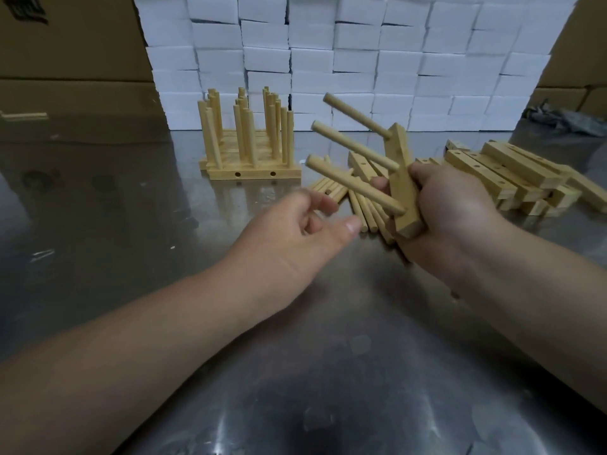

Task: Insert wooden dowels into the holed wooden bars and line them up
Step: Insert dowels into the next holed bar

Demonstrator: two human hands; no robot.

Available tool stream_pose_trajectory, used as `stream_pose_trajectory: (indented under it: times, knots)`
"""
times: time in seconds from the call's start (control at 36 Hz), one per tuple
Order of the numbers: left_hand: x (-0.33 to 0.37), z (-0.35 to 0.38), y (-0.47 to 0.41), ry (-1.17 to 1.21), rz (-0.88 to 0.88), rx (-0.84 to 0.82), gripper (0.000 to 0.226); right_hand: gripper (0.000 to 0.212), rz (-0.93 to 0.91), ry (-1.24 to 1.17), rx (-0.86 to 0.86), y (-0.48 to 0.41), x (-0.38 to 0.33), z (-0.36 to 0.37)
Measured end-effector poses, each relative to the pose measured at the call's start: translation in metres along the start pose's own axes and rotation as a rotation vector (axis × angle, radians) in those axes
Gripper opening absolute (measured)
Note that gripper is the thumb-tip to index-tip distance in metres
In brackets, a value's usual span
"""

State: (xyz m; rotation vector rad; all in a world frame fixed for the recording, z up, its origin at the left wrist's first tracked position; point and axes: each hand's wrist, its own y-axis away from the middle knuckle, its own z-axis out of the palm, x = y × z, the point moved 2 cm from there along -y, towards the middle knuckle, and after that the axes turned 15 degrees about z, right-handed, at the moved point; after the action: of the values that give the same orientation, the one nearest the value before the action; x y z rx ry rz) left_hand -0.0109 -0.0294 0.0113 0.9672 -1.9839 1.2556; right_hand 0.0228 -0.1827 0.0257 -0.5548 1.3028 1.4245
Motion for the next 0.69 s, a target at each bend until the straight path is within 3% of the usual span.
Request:
stream_pose_trajectory:
  times: [0.17, 0.33, 0.42, 0.56, 0.69]
  knots:
    - [0.000, -0.001, -0.001, -0.035, -0.007, -0.005, 0.035, 0.017, 0.041, -0.118, -0.180, 0.006, 0.005, 0.008]
    - [0.002, -0.004, -0.002, -0.039, 0.025, 0.037, 0.030, 0.021, 0.068, -0.283, -0.383, 0.013, 0.004, 0.016]
    - [0.003, -0.004, -0.003, 0.012, 0.019, 0.084, 0.045, 0.015, 0.085, -0.259, -0.425, 0.013, 0.005, 0.017]
    - [0.001, -0.008, -0.005, 0.053, -0.005, 0.222, 0.018, 0.028, 0.047, -0.189, -0.455, 0.009, 0.008, 0.016]
    - [-0.004, -0.016, -0.009, 0.090, -0.047, 0.321, 0.019, 0.014, -0.028, -0.036, -0.440, 0.008, 0.010, 0.013]
